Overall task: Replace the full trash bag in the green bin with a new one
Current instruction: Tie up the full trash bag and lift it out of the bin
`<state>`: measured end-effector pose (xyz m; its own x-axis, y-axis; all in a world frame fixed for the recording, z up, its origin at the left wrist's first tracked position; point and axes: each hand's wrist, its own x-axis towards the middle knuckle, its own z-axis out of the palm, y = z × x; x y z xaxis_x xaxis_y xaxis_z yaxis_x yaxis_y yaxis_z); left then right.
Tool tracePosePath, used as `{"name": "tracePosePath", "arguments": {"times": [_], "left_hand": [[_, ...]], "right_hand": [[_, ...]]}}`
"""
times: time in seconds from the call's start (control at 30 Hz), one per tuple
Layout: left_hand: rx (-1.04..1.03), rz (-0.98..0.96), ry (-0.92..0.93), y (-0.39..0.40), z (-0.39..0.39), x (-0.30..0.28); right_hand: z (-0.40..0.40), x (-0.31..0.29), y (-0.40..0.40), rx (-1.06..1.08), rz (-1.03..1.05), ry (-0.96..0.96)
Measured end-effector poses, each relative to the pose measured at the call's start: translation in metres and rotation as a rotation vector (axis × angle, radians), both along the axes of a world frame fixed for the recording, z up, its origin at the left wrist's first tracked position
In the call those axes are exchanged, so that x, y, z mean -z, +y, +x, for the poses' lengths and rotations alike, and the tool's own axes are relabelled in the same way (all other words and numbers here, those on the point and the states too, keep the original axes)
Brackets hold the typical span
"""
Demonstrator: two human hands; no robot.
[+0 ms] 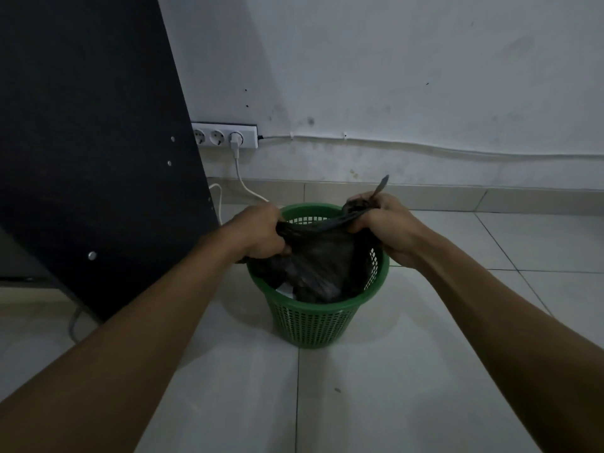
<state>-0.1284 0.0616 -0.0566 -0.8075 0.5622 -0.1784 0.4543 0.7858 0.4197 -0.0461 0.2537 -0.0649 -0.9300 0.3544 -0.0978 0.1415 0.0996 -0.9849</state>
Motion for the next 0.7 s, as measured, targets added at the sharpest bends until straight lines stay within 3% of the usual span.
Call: {"name": "tracePosePath", "arguments": {"times": [0.1, 0.2, 0.37, 0.53, 0.7], "left_hand": [[-0.094, 0.246, -0.055, -0.001, -0.008, -0.001], [-0.131, 0.495, -0.128, -0.001, -0.004, -0.014], [-0.121, 0.874, -0.242, 0.011, 0.006, -0.034], [0.049, 0.857, -0.253, 0.022, 0.018, -0.038], [0.177, 0.781, -0.188, 0.022, 0.023, -0.045]], "right_hand": [[0.006, 0.000, 0.005, -0.146, 0.040, -0.107], [0.013, 0.001, 0.003, -0.259, 0.226, -0.211], [0.009, 0.016, -0.012, -0.362, 0.296, -0.172], [-0.009, 0.029, -0.035, -0.316, 0.358, 0.044], [-0.020, 0.027, -0.044, -0.141, 0.475, 0.111]]}}
